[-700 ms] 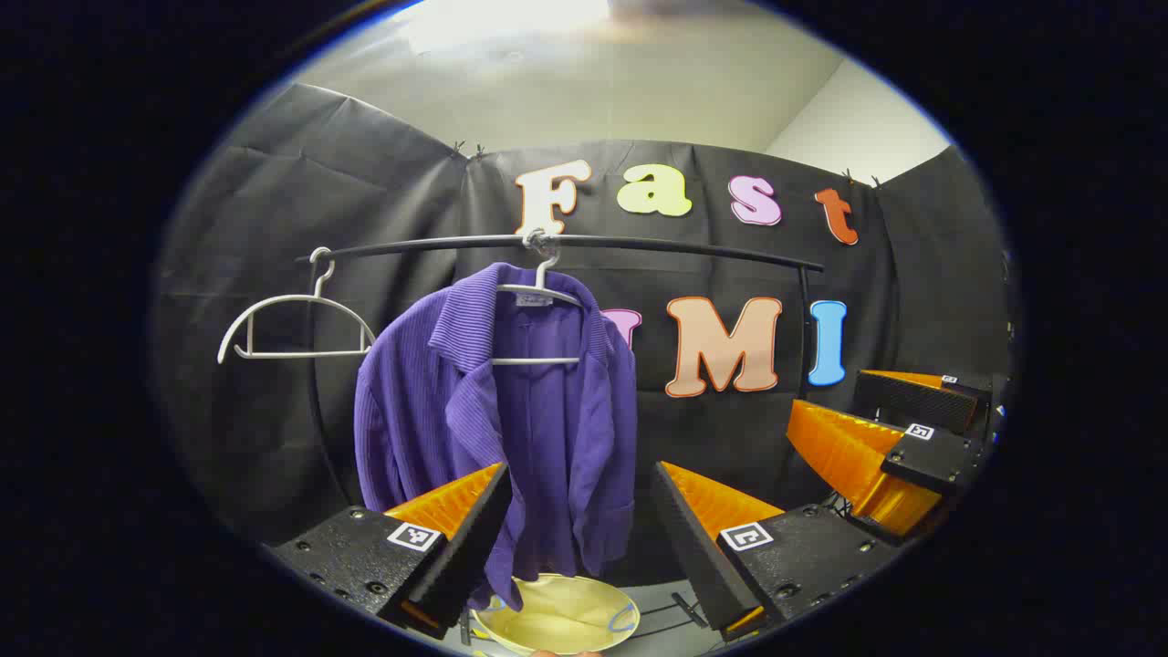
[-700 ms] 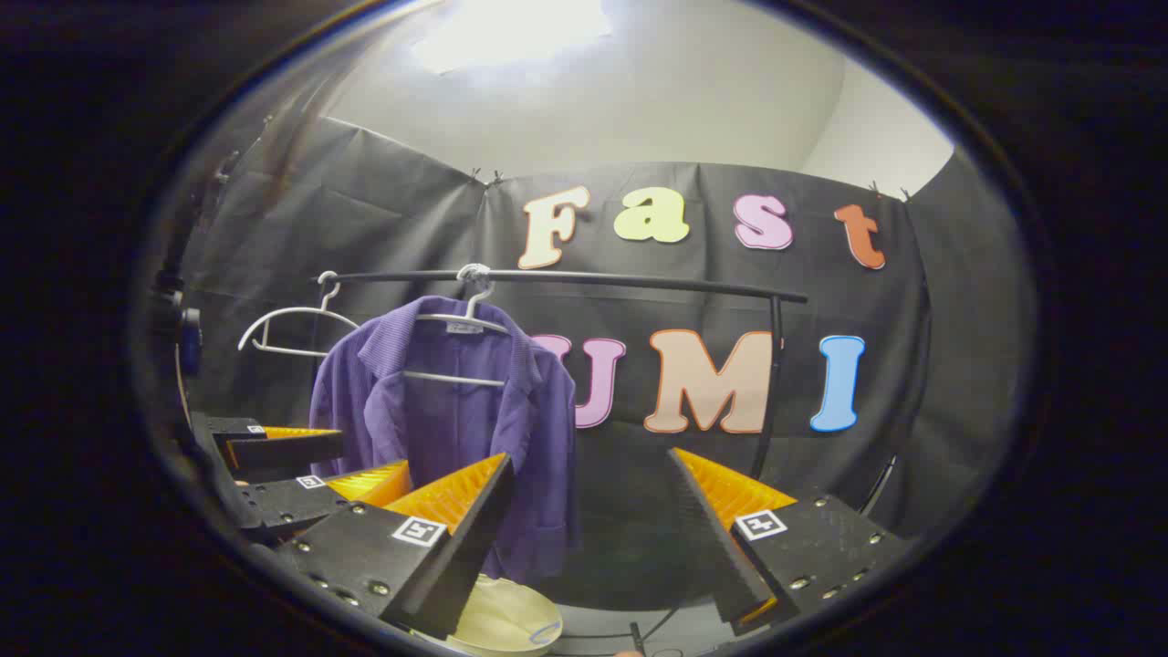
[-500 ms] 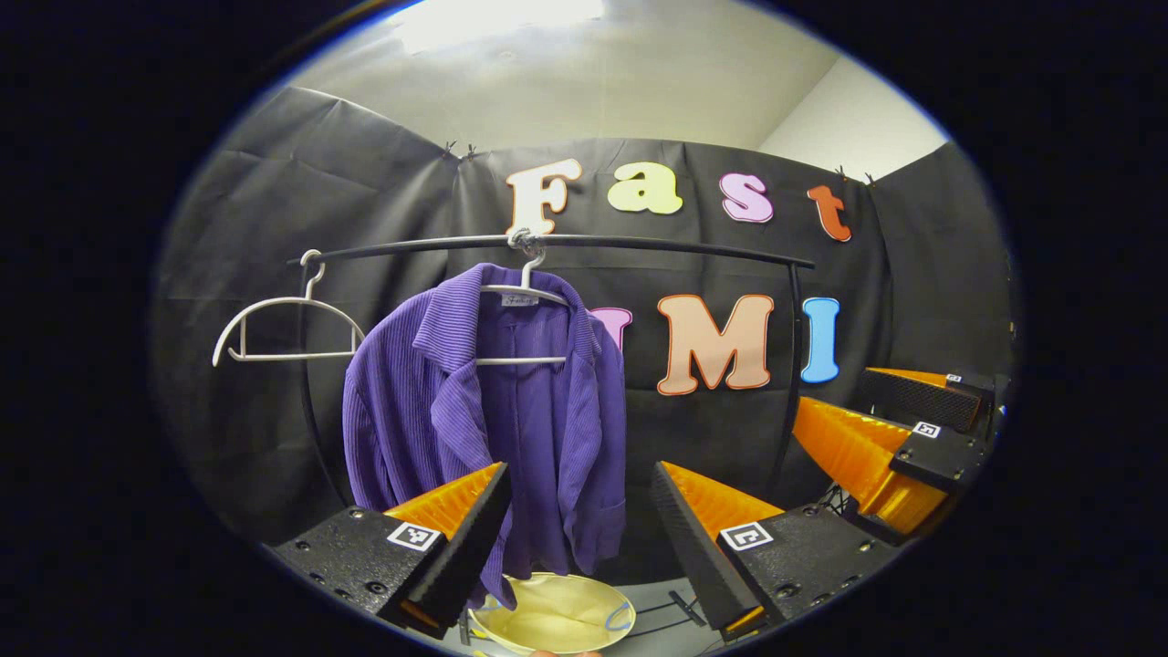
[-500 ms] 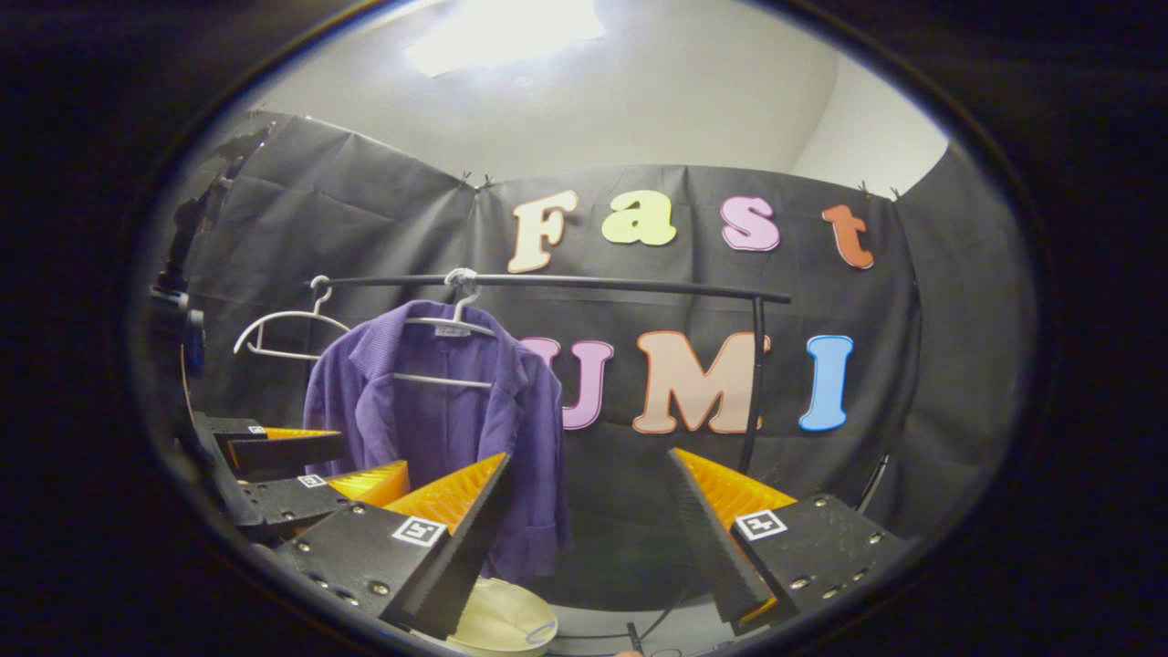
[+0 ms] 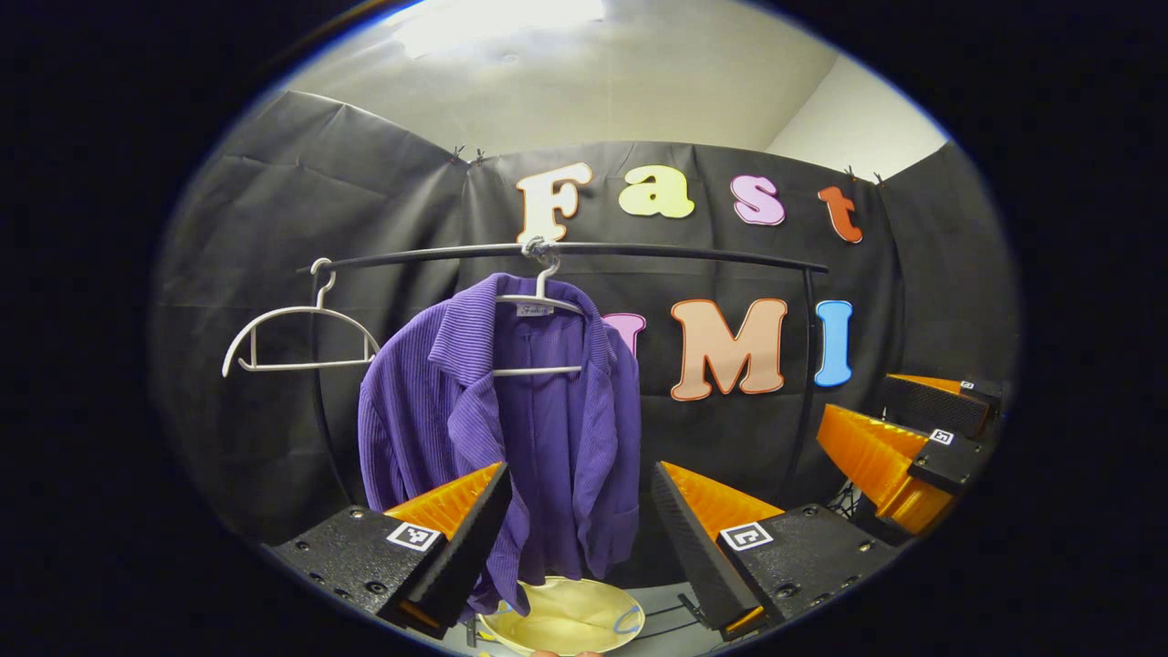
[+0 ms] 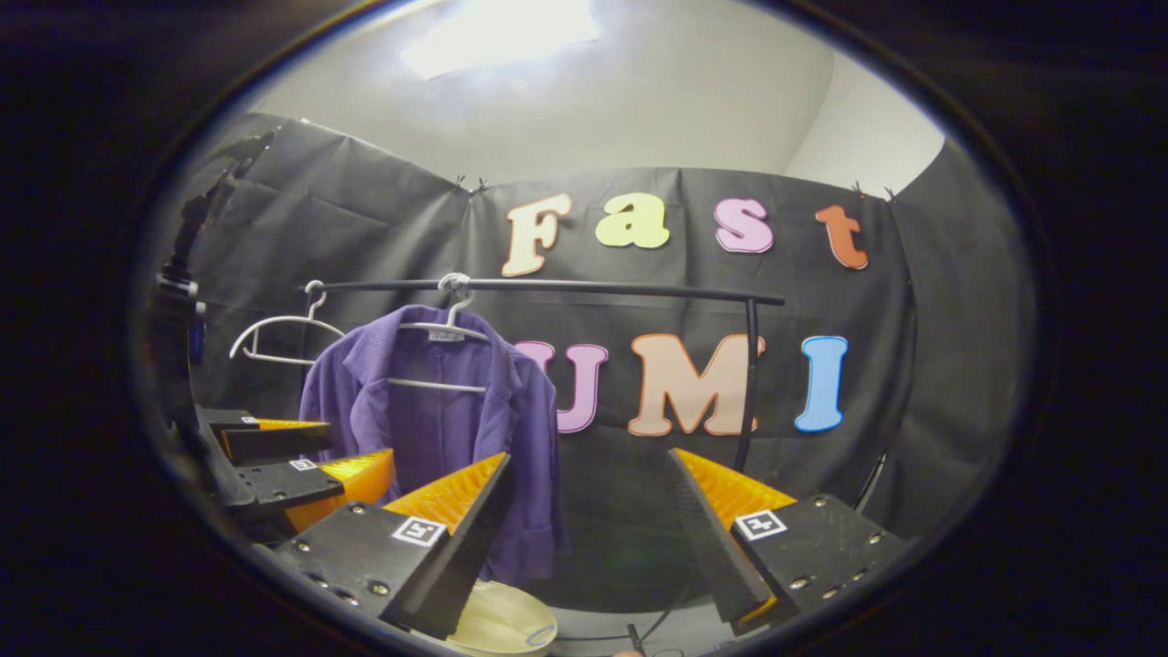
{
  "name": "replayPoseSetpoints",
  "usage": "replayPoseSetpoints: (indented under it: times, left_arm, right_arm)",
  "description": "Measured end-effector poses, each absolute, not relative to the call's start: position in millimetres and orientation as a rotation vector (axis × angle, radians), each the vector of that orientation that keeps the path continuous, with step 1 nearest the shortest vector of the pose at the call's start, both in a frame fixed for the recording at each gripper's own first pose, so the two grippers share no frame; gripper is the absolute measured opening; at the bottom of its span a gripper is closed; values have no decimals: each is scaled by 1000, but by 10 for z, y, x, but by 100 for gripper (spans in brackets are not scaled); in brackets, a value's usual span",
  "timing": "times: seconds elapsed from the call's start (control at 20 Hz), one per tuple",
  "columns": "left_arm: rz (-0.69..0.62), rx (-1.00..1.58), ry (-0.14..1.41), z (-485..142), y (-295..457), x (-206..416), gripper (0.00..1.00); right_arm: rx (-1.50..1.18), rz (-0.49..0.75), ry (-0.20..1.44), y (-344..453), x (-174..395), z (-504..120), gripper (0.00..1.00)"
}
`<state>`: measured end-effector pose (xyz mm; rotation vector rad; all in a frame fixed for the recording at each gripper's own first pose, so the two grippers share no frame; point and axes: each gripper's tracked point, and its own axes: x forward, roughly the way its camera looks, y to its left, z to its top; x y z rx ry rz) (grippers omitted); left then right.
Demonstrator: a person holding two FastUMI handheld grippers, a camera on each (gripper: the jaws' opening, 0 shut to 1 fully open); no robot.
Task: Grasp the clothes on the hanger with both hands and then place them into the laundry hamper below.
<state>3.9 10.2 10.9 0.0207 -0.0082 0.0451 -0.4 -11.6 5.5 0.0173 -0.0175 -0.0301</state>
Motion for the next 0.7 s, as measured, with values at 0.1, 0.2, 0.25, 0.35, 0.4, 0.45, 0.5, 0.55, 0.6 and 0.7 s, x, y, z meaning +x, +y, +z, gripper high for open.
replayPoseSetpoints:
  times: [0.1, 0.2, 0.25, 0.35, 0.4, 0.45, 0.5, 0.55, 0.6, 0.7]
  left_arm:
    - [56, 26, -8, 102, 156, 73, 92]
    - [71, 23, -4, 90, 218, 111, 92]
    - [77, 21, 0, 80, 243, 133, 92]
    - [93, 25, 7, 46, 303, 168, 92]
    - [105, 31, 8, 36, 351, 183, 92]
    - [117, 36, 13, 17, 398, 208, 96]
    - [130, 41, 19, -13, 447, 232, 92]
    - [143, 44, 22, -29, 504, 261, 92]
    - [155, 46, 26, -56, 550, 285, 92]
    - [182, 57, 37, -111, 650, 332, 94]
  right_arm:
    - [26, -32, -21, -109, 46, 59, 99]
    - [32, -35, -24, -116, 96, 74, 99]
    - [33, -37, -25, -113, 118, 71, 99]
    - [35, -40, -25, -104, 163, 66, 99]
    - [36, -43, -24, -106, 183, 65, 99]
    - [37, -45, -25, -110, 202, 55, 99]
    - [37, -49, -24, -113, 231, 55, 94]
    - [37, -53, -24, -114, 249, 42, 99]
    - [36, -57, -24, -114, 275, 47, 94]
    - [32, -63, -23, -117, 319, 28, 95]
